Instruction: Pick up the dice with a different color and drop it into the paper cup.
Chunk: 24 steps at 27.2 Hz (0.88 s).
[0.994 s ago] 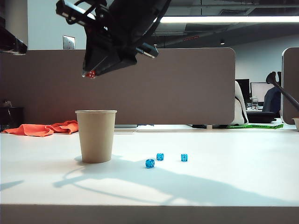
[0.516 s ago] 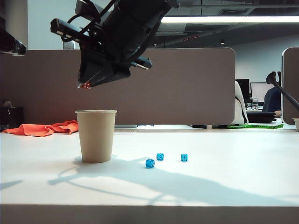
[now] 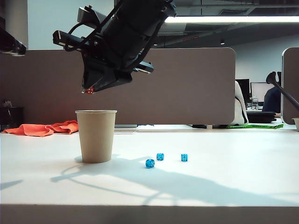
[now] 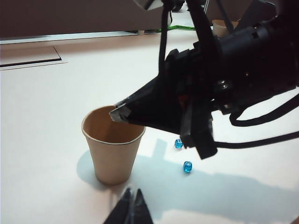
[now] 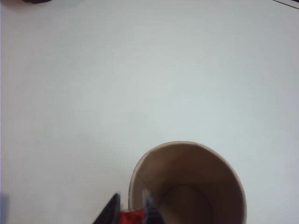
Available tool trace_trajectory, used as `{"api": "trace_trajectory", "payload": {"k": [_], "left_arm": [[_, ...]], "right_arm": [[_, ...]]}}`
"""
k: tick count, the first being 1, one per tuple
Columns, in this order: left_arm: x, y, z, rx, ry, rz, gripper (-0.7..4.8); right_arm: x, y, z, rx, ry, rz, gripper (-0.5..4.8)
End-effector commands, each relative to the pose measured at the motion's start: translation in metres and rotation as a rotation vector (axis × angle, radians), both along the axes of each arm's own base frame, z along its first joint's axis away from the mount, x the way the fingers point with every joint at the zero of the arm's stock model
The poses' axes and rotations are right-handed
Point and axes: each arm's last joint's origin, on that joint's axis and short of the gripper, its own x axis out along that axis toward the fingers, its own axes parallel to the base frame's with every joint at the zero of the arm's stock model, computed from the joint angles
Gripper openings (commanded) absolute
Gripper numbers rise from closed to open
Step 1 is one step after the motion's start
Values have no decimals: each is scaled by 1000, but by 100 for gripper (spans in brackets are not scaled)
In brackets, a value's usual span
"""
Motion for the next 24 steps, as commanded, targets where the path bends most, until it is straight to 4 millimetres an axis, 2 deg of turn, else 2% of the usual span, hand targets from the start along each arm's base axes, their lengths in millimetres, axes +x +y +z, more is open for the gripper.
{"api": "trace_trajectory", "payload": {"k": [1, 3, 15, 17, 19, 21, 24], "left_arm": [[0, 0, 3, -4, -18, 5, -6], [0, 0, 3, -4, -18, 5, -6], [0, 0, 3, -4, -18, 5, -6], [0, 0, 3, -5, -18, 5, -6], [0, 0, 3, -5, -20, 6, -6], [1, 0, 4, -6, -23, 15, -6], [2, 3, 5, 0, -38, 98, -6]], "right_arm": [[0, 0, 4, 18, -18, 0, 99], [0, 0, 4, 18, -18, 0, 119], [1, 2, 8, 46, -39, 1, 114], [2, 2, 10, 64, -54, 2, 50], [2, 3, 12, 81, -70, 2, 10], [2, 3, 17, 87, -108, 14, -3], [1, -1, 34, 73, -254, 26, -2]]}}
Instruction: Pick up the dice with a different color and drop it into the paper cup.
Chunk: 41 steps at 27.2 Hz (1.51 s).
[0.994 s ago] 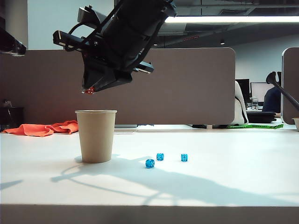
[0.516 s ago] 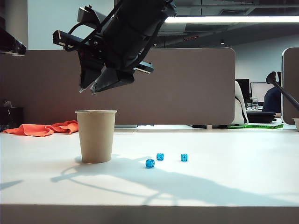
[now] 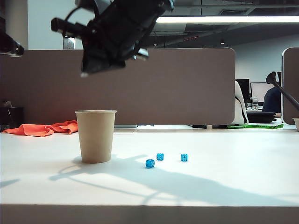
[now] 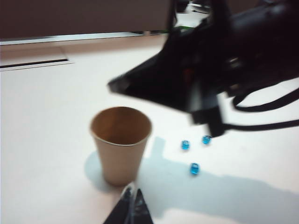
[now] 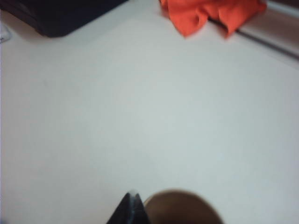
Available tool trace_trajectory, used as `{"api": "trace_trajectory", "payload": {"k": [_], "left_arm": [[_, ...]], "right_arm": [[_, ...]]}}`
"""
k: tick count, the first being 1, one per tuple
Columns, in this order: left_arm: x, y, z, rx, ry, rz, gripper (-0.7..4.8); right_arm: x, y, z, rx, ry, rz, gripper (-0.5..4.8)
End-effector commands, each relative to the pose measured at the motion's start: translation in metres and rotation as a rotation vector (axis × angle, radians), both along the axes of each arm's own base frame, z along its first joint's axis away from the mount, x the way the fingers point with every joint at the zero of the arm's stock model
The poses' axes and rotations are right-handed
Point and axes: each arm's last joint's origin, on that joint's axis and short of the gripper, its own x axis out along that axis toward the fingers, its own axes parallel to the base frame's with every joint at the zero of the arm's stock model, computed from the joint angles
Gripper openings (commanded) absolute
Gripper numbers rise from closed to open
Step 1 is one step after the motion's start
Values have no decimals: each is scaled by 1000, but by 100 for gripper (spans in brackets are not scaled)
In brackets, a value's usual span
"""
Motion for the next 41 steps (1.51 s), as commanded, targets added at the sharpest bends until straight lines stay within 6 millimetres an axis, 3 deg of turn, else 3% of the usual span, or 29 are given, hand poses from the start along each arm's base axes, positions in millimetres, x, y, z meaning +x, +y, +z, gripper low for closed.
{"api": "trace_trajectory", "payload": {"k": [1, 9, 16, 21, 23, 27, 35, 41], "left_arm": [[1, 2, 5, -5, -45, 88, -6], [-7, 8, 14, -54, -128, 108, -6], [-17, 14, 17, -70, -172, 136, -6], [-20, 16, 18, -77, -183, 136, -6], [-20, 16, 18, -80, -187, 133, -6], [-21, 16, 18, -81, -189, 130, -6], [-20, 17, 18, -57, -203, 158, -6], [-20, 18, 21, -78, -220, 160, -6]], "right_arm": [[0, -7, 27, 17, -171, -50, -2], [12, -60, 65, 7, -216, -208, -2], [15, -126, 87, 9, -219, -327, -2], [4, -171, 75, 22, -209, -354, -2], [-12, -201, 63, 43, -202, -343, -2], [-32, -228, 49, 59, -212, -366, -2], [-67, -264, 27, 68, -243, -463, -2], [-96, -277, 11, 83, -287, -499, -2]]}}
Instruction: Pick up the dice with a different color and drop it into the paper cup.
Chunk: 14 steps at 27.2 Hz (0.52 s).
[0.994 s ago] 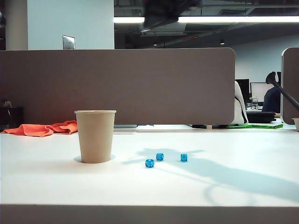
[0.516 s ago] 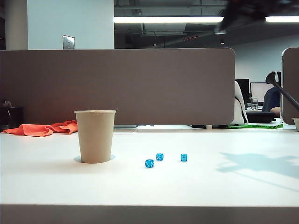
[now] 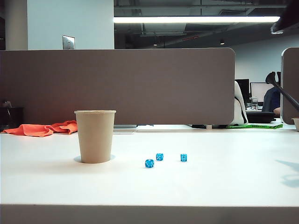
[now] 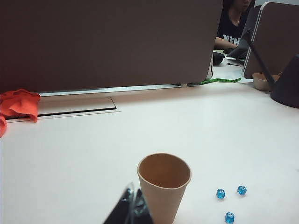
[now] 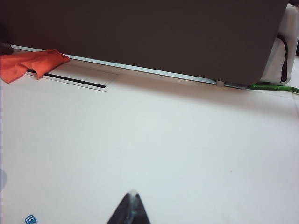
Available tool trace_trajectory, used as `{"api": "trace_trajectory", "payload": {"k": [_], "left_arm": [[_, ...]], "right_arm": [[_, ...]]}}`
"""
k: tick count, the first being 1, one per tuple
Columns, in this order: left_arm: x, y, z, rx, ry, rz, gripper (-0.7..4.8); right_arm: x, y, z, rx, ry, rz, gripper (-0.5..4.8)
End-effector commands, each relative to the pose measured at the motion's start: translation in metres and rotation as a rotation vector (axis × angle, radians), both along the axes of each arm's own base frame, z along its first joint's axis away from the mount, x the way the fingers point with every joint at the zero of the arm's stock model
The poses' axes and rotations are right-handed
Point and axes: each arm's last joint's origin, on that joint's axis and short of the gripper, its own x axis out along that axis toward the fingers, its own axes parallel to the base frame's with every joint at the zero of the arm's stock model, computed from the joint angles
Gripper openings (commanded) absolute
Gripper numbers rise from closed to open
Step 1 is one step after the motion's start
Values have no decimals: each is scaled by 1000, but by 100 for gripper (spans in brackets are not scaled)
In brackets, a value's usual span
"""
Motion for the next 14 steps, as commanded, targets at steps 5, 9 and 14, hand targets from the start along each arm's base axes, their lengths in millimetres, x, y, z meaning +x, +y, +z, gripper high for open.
{"api": "trace_trajectory", "payload": {"k": [5, 9, 14], "left_arm": [[0, 1, 6, -23, -41, 8, -6], [0, 1, 6, -26, -40, 5, -6], [0, 1, 6, -26, -41, 4, -6]], "right_arm": [[-30, -11, -19, 8, -75, -68, -2], [-46, -19, -31, 22, -120, -129, -2], [-60, -26, -42, 17, -108, -172, -2]]}}
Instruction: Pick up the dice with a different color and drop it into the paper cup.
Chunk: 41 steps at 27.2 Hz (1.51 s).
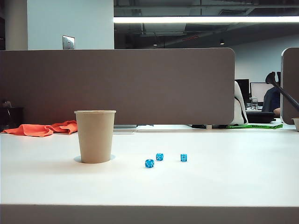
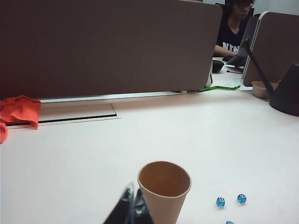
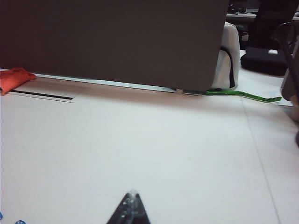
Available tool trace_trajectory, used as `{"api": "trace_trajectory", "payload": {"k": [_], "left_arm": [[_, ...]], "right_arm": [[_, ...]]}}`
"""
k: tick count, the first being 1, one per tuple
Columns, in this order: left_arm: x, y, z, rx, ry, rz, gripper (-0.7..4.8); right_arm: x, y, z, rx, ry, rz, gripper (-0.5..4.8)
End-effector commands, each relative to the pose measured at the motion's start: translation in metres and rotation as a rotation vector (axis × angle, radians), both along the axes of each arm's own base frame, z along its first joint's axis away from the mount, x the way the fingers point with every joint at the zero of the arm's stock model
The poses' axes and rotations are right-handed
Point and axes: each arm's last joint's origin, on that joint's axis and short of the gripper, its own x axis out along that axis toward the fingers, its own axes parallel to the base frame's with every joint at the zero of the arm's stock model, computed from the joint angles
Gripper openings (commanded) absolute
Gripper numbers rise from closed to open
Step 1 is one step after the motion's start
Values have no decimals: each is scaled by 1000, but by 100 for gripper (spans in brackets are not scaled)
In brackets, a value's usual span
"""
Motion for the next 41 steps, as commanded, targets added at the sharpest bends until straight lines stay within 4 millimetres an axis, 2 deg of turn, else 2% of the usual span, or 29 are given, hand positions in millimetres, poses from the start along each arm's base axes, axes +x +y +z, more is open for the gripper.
{"api": "trace_trajectory", "payload": {"k": [1, 13, 17, 32, 41], "left_arm": [[-1, 0, 3, -11, -18, -2, -6], [-1, 1, 6, -23, -37, 26, -6], [0, 2, 6, -28, -44, 59, -6], [-3, 3, 18, -84, -153, 41, -6], [-1, 2, 10, 65, -162, 78, -6]], "right_arm": [[-9, -5, -6, 0, 20, -34, -2], [-29, -10, -15, 42, -69, -56, -2], [-32, -12, -21, 32, -57, -117, -2], [-26, -12, -50, 47, -53, -123, -2], [-21, -11, -64, 80, -51, -122, -2]]}}
